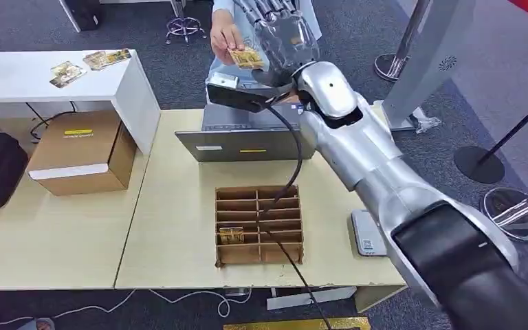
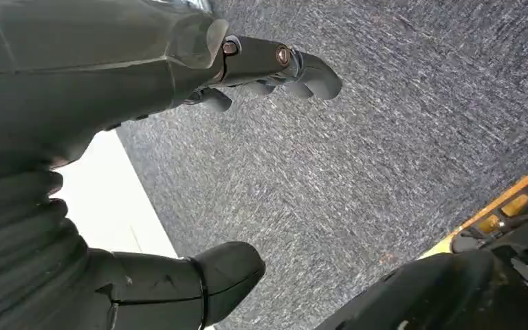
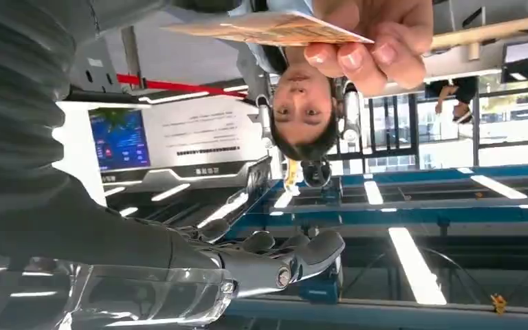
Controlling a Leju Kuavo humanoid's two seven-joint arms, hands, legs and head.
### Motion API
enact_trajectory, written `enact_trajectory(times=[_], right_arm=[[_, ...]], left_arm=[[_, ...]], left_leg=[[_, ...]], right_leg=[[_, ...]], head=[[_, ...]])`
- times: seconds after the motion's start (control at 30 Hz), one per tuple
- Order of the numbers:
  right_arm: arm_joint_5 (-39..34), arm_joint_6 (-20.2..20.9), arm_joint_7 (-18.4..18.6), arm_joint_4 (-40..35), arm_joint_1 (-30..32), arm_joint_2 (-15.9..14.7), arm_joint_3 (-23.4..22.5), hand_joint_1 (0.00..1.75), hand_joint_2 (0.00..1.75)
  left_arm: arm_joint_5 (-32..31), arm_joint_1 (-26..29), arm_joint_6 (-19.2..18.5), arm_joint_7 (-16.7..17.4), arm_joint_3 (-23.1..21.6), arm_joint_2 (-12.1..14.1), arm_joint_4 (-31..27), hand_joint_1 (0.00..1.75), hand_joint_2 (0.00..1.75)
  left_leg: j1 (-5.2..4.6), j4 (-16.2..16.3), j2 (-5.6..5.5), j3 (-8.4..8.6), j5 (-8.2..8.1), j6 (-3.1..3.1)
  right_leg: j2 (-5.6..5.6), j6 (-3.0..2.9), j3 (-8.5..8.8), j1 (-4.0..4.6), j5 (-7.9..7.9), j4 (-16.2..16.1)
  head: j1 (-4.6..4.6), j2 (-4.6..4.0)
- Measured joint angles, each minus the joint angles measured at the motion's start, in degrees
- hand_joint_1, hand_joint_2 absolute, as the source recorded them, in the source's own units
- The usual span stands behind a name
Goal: Pass the card to the sensor for recognition and then transmit it.
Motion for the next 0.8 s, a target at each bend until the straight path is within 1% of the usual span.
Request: enact_trajectory(times=[0.43, 0.6, 0.8], right_arm=[[0.3, -0.4, -0.4, 0.9, 0.0, 0.0, -2.4, 1.75, 1.75], [1.3, -0.6, -1.0, 0.3, 0.0, -0.1, -2.9, 1.75, 1.75], [-0.1, -0.8, -1.9, -1.4, 0.1, -0.5, -4.2, 1.75, 1.75]], left_arm=[[-0.8, 0.0, 0.0, 0.0, 0.0, 0.0, 0.0, 0.00, 1.75], [-1.2, 0.0, 0.0, 0.0, 0.0, 0.0, 0.0, 0.00, 1.75], [-1.3, 0.0, 0.0, 0.0, 0.4, 0.0, 0.0, 0.00, 1.75]], left_leg=[[0.00, 0.0, 0.01, 0.00, 0.00, 0.00], [0.00, 0.0, 0.01, 0.01, 0.00, 0.00], [0.00, 0.0, 0.02, 0.00, 0.00, 0.00]], right_leg=[[0.02, 0.00, -0.02, 0.00, 0.00, 0.0], [0.02, 0.00, -0.03, 0.00, 0.00, 0.0], [0.03, 0.00, -0.04, 0.00, 0.00, 0.0]], head=[[0.00, 0.00], [0.00, 0.00], [0.00, 0.00]])
